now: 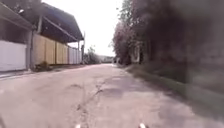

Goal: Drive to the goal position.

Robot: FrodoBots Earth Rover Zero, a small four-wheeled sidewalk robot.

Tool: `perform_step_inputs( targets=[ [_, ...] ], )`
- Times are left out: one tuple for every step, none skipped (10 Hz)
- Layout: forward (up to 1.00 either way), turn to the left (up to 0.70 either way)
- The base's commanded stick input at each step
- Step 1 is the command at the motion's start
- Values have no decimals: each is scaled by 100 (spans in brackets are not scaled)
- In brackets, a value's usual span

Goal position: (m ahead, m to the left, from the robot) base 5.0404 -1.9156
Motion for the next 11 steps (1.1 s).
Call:
perform_step_inputs(
  targets=[
    [85, 0],
    [85, 0],
    [85, 0],
    [85, 0],
    [85, 0],
    [85, 0],
    [85, 0],
    [85, 0],
    [85, 0],
    [85, -5],
    [85, -34]
  ],
)
